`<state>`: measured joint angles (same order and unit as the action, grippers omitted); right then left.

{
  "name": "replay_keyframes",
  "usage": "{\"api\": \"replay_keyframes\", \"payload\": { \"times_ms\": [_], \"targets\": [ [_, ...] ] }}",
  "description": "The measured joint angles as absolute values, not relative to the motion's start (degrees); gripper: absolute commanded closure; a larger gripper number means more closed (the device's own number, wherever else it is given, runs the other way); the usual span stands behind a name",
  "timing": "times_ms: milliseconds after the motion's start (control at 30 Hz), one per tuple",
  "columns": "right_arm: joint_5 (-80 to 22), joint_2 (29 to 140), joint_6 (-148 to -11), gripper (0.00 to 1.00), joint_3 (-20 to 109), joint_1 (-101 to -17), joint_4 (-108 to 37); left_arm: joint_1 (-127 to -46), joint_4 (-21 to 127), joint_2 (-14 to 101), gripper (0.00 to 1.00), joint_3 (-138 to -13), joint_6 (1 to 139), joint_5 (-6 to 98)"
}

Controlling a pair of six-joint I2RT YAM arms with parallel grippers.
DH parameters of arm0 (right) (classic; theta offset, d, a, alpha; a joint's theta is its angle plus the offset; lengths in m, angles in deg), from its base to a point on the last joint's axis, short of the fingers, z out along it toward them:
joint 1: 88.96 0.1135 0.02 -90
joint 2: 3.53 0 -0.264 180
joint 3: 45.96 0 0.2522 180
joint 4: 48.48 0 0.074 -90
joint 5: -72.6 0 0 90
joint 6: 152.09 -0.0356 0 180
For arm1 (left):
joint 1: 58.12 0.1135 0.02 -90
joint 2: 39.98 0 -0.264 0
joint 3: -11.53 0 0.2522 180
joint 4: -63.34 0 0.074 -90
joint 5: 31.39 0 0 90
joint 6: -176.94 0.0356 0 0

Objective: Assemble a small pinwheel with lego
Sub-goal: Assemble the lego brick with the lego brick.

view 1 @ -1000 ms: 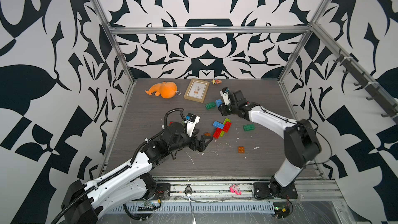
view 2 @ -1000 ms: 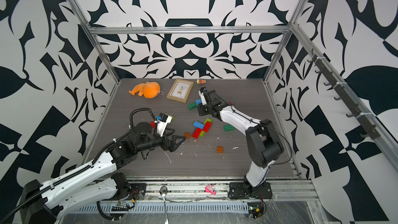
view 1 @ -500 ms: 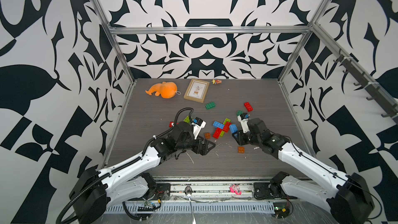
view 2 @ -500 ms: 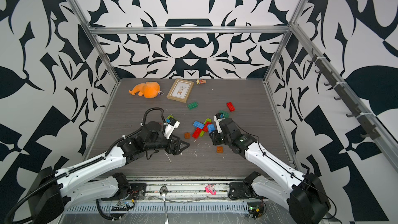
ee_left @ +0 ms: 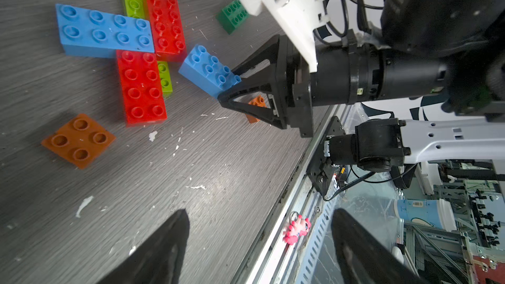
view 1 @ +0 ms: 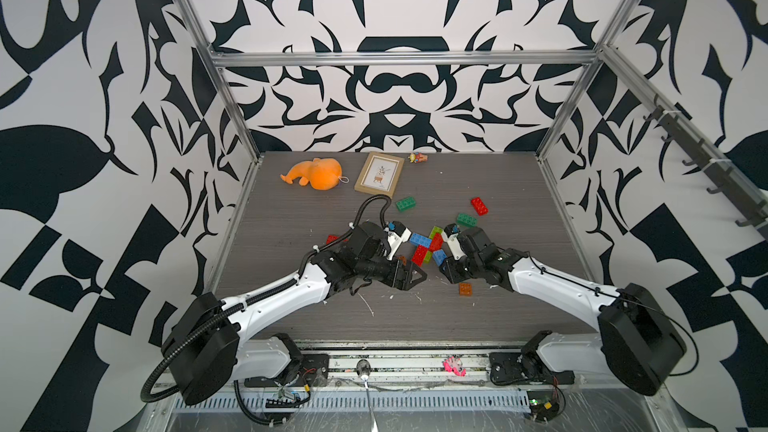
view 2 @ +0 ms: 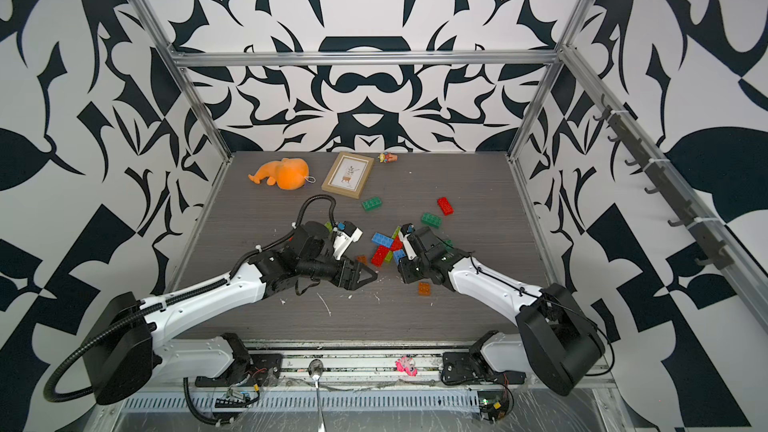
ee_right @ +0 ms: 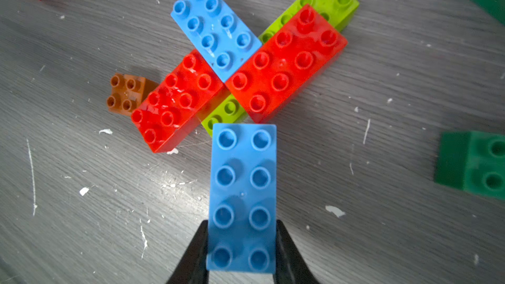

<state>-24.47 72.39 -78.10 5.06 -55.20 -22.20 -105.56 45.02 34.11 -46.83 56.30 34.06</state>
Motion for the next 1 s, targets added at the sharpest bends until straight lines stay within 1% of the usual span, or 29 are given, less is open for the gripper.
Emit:
{"api": "replay_keyframes", "payload": {
  "times_ms": [33, 100, 333, 700, 767, 900, 1000],
  "targets": [
    [-24.7, 73.0, -77.7, 0.89, 5.1, -55.2, -22.5, -105.3, 44.9, 34.9, 0.20, -47.2, 56.1, 33.8],
    [-25.0, 74.1, -77.1, 0.89, 5.4, -55.2, -22.8, -104.9, 44.7, 36.5, 0.22, -48.1, 55.8, 33.2],
    [-26.9, 76.4, -75.7, 0.89, 6.2, -55.0, -24.3, -103.9, 44.2, 39.5, 0.24, -49.5, 55.1, 31.6],
    [-27.1, 80.1, -75.2, 0.90, 8.8, -53.6, -25.5, -103.1, 44.1, 40.1, 0.26, -49.6, 54.3, 31.1],
    [-26.5, 80.3, -75.2, 0.90, 8.9, -53.1, -25.7, -103.1, 44.0, 40.1, 0.29, -49.6, 54.3, 31.1],
    [-25.3, 80.2, -74.7, 0.90, 9.0, -52.6, -25.7, -103.1, 43.4, 41.7, 0.42, -50.6, 54.4, 30.6],
    [-24.8, 80.3, -73.7, 0.90, 9.3, -52.4, -25.4, -103.0, 42.3, 43.8, 0.47, -52.4, 54.4, 30.1]
  ]
}}
